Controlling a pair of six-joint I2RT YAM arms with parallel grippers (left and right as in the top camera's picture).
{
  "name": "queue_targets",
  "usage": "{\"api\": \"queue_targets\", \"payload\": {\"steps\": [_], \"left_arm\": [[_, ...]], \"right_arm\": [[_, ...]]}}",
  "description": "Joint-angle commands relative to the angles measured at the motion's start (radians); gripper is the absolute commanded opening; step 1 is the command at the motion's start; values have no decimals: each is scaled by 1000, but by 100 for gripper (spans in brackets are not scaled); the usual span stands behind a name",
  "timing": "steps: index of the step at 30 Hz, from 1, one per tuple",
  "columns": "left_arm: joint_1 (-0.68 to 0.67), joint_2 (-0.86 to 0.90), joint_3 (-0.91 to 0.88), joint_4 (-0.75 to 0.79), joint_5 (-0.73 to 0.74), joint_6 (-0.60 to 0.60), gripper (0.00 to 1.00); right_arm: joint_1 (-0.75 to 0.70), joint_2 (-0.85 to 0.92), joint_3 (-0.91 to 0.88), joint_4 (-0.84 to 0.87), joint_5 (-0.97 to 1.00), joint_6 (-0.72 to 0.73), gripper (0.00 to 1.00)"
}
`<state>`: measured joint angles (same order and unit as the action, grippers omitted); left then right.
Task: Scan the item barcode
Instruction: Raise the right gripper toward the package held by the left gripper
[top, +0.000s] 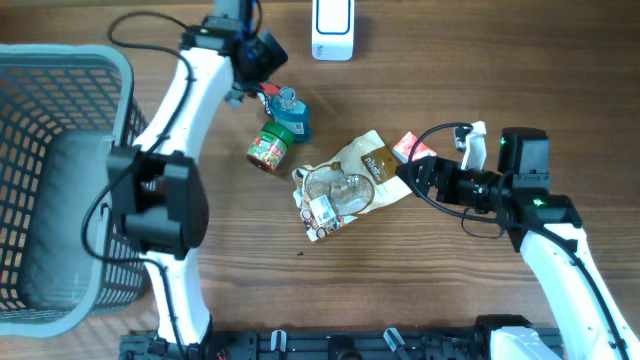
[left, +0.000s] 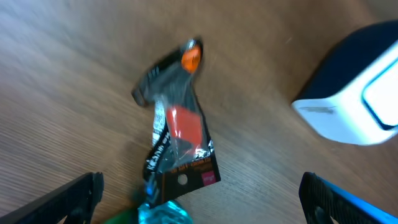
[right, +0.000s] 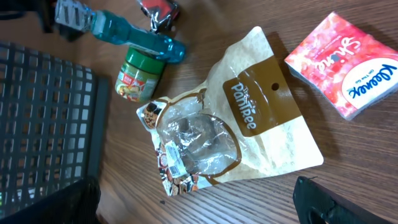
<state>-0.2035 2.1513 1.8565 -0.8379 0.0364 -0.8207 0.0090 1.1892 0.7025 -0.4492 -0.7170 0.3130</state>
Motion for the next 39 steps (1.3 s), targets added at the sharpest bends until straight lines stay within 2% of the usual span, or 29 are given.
{"api": "queue_targets", "payload": {"steps": [1,5,7,8,11,13,15,19,22,25,31,34,39], "left_arm": [[3,71,-6,12,8,-151,100],[7,118,-6,16,7,-157,100],[9,133,-6,28,2,-156,96],[10,137,-6,44,0,-156,90],[9,154,-6,97,9,-157,51],[9,163,-6,127,27,-157,45],[10,170,-6,140,27,-158,34],[9,188,-6,150,27,-164,23],[10,192,-6,146,27,-164,21],[10,192,-7,147,27,-164,4],[13,190,-6,163,28,-164,4],[23,178,-5,173,71,-164,4],[66,88,-4,203,94,-154,4]], "right_arm": [[4,2,18,-13,-25,-27,100],[4,2,18,-17,-25,-31,100],[4,2,18,-16,-25,-38,100],[4,2,18,-16,-25,-46,100],[4,2,18,-16,-25,-50,100],[4,2,18,-16,-25,-51,100],[4,2,18,-16,-25,-51,100],[4,2,18,-16,-25,-51,100],[4,2,18,-16,-25,-51,100],[4,2,18,-16,-25,-50,100],[4,2,18,-18,-25,-50,100],[4,2,18,-21,-25,-51,96],[4,2,18,-21,-25,-50,94]]}}
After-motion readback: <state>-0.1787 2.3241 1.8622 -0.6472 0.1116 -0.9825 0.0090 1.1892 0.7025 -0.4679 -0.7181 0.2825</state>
